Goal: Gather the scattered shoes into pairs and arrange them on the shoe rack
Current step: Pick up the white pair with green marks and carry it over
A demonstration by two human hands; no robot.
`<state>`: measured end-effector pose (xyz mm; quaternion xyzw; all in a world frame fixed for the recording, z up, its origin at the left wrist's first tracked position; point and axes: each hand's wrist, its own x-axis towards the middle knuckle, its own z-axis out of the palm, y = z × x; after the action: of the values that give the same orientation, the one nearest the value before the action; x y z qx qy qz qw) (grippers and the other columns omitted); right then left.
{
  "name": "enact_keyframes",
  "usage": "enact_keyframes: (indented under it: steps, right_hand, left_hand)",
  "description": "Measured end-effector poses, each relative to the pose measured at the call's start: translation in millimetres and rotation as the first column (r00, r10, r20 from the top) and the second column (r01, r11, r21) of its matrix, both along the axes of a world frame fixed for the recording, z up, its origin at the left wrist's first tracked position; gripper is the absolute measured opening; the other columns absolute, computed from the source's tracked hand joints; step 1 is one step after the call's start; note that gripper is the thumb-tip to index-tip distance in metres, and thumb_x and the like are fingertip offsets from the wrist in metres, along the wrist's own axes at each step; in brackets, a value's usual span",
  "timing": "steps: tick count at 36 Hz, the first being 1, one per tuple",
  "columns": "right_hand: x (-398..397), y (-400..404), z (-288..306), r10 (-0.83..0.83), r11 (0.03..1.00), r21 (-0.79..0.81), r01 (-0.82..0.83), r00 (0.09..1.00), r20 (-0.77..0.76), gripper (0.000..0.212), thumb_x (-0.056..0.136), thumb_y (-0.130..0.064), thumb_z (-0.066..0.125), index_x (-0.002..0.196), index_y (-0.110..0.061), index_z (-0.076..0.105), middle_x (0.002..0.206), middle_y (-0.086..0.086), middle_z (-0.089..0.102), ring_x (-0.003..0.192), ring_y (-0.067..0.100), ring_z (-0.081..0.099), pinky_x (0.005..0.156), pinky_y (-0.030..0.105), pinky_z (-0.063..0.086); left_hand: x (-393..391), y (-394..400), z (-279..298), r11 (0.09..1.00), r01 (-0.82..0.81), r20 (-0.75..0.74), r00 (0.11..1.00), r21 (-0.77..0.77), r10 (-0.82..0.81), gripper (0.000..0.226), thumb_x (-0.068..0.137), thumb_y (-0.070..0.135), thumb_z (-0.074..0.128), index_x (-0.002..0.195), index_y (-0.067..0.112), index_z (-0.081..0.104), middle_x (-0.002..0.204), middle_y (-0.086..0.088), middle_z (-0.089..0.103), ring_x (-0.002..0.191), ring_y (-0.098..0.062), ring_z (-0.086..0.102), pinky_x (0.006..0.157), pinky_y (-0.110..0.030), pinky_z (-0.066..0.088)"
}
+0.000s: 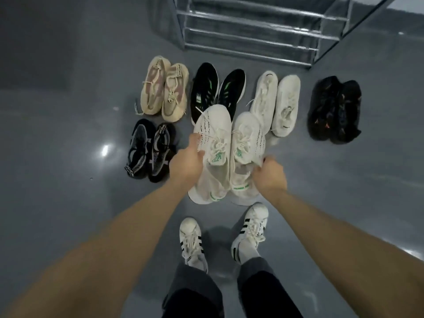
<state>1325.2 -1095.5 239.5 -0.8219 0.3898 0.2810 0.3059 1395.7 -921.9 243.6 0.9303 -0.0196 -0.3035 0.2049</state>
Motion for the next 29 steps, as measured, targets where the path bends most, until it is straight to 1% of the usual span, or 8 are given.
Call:
enact_keyframes:
  steps: [5,10,14,19,23,25,26,29]
  right_hand:
    - [-5.0,5.4,-88.4,-0.031,0.999,0.009,0.031,0.999,0.014,0.029,0.092,-0.013,0.045,0.117,0.001,0.046,0.118,0.019,0.055,0.1,0.037,0.057,0.079,0.04,0.046]
    - [-7.1,19.2,-163.7,-0.013,1.0,-0.011,0.013,0.999,0.03,0.031,0.091,-0.008,0.044,0.121,0.001,0.045,0.124,0.02,0.051,0.106,0.037,0.053,0.08,0.037,0.042]
    - [-7.3,34.4,-206.0,-0.01,1.0,-0.003,0.01,0.999,0.03,0.029,0.09,-0.007,0.046,0.118,0.001,0.044,0.123,0.018,0.05,0.105,0.036,0.053,0.077,0.035,0.038]
    - [-12.5,58.4,-241.1,-0.046,0.997,0.056,0.044,0.998,0.039,0.027,0.09,-0.006,0.047,0.116,0.001,0.045,0.123,0.017,0.048,0.103,0.034,0.053,0.08,0.038,0.042]
    - [-14.0,79.1,-267.3,-0.109,0.99,0.098,0.104,0.993,0.045,0.029,0.088,-0.003,0.047,0.117,0.002,0.044,0.124,0.017,0.046,0.105,0.035,0.052,0.085,0.042,0.045]
    - [-15.5,88.9,-277.7,-0.125,0.986,0.121,0.117,0.99,0.06,0.03,0.088,-0.001,0.047,0.117,0.003,0.044,0.125,0.017,0.046,0.107,0.034,0.05,0.084,0.039,0.041]
    - [-16.7,93.0,-281.8,-0.127,0.985,0.129,0.118,0.99,0.066,0.029,0.088,0.0,0.047,0.117,0.003,0.045,0.125,0.018,0.045,0.108,0.034,0.05,0.084,0.037,0.04]
    - [-17.2,99.8,-290.2,-0.141,0.983,0.13,0.131,0.987,0.076,0.031,0.089,0.0,0.046,0.119,0.004,0.044,0.128,0.018,0.044,0.109,0.034,0.05,0.083,0.033,0.038]
  left_hand:
    - [-13.3,2.1,-91.9,0.996,-0.027,-0.03,0.999,0.08,0.03,0.046,0.099,0.011,0.033,0.142,0.021,0.021,0.1,-0.018,0.06,0.09,-0.037,0.058,0.073,-0.041,0.042]
    - [-23.8,13.9,-165.6,0.992,-0.08,-0.021,0.996,0.102,0.083,0.047,0.096,0.005,0.031,0.14,0.021,0.024,0.1,-0.017,0.061,0.081,-0.031,0.053,0.068,-0.039,0.039]
    - [-17.7,28.1,-210.5,0.987,-0.091,-0.03,0.995,0.135,0.096,0.046,0.096,0.007,0.029,0.14,0.023,0.025,0.089,-0.013,0.058,0.075,-0.03,0.052,0.064,-0.038,0.038]
    - [-9.6,46.8,-244.9,0.986,-0.093,-0.03,0.995,0.136,0.098,0.048,0.097,0.008,0.032,0.141,0.024,0.026,0.081,-0.012,0.057,0.076,-0.033,0.058,0.068,-0.044,0.05]
    - [-6.1,60.7,-269.3,0.986,-0.113,-0.05,0.992,0.119,0.119,0.05,0.096,0.004,0.033,0.141,0.025,0.027,0.077,-0.01,0.054,0.077,-0.035,0.059,0.063,-0.043,0.047]
    - [-6.7,65.0,-279.2,0.987,-0.121,-0.081,0.988,0.105,0.13,0.054,0.094,0.003,0.035,0.143,0.024,0.024,0.09,-0.015,0.057,0.085,-0.037,0.059,0.068,-0.045,0.048]
    - [-7.5,66.4,-283.6,0.988,-0.121,-0.11,0.985,0.094,0.131,0.057,0.094,0.003,0.037,0.144,0.023,0.021,0.104,-0.018,0.057,0.094,-0.037,0.058,0.076,-0.046,0.048]
    - [-10.6,67.9,-293.4,0.991,-0.132,-0.18,0.974,0.035,0.136,0.065,0.093,0.007,0.043,0.149,0.018,0.011,0.138,-0.021,0.035,0.117,-0.038,0.046,0.098,-0.047,0.04]
